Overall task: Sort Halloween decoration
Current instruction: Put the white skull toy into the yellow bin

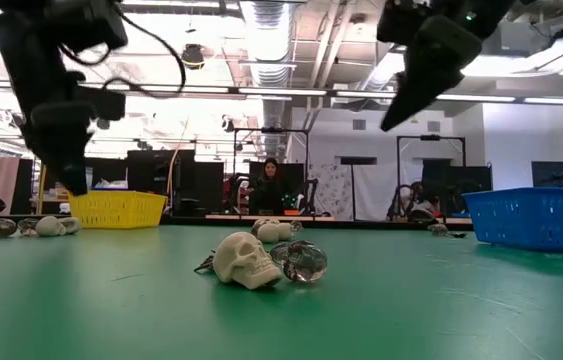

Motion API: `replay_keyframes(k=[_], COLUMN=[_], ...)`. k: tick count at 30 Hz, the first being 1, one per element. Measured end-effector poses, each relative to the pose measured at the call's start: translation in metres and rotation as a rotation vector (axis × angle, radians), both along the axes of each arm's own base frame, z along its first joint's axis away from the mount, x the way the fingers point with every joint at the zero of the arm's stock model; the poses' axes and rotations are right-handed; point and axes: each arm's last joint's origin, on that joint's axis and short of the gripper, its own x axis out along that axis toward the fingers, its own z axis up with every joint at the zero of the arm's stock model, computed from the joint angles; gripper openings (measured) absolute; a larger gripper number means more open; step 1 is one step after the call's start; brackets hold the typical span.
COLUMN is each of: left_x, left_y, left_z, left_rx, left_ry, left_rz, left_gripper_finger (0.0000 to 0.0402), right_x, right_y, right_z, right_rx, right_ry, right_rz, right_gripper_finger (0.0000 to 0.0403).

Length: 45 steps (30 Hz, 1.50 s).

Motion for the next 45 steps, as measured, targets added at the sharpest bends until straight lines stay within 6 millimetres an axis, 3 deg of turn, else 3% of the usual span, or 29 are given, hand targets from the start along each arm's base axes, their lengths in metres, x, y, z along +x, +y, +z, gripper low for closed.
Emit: replay_keyframes(k=[8, 25, 33, 39, 45], left_x=[0.012, 0.023, 0.024, 0.026, 0.032], left_y=[-0.001, -0.001, -0.001, 0.000, 0.001], left_z=[-0.021, -0.040, -0.040, -0.029, 0.011], left_rx=[-0.032, -0.029, -0.019, 0.041, 0.158], left_ry=[0.117, 0.214, 0.211, 0.183, -0.009], left_rz=[-0.011, -0.064, -0.107, -0.184, -0.295], left_gripper_finger=[0.0153, 0.0151, 0.0084, 0.0066, 0.0087], right_x=[0.000, 0.000, 0.001, 0.001, 0.001], right_y=[0.001, 0.001, 0.001, 0.001, 0.002], right_z=[-0.001, 0.000, 0.000, 0.000, 0.000], right_rx=[0.003, 0.005, 0.006, 0.008, 0.008], right_ry=[0.013, 0.005, 0.003, 0.002, -0.002], right_rz=[0.033, 0.032, 0.033, 0.030, 0.036], right_gripper_finger=[0.0245, 0.0245, 0.0245, 0.0245, 0.0245])
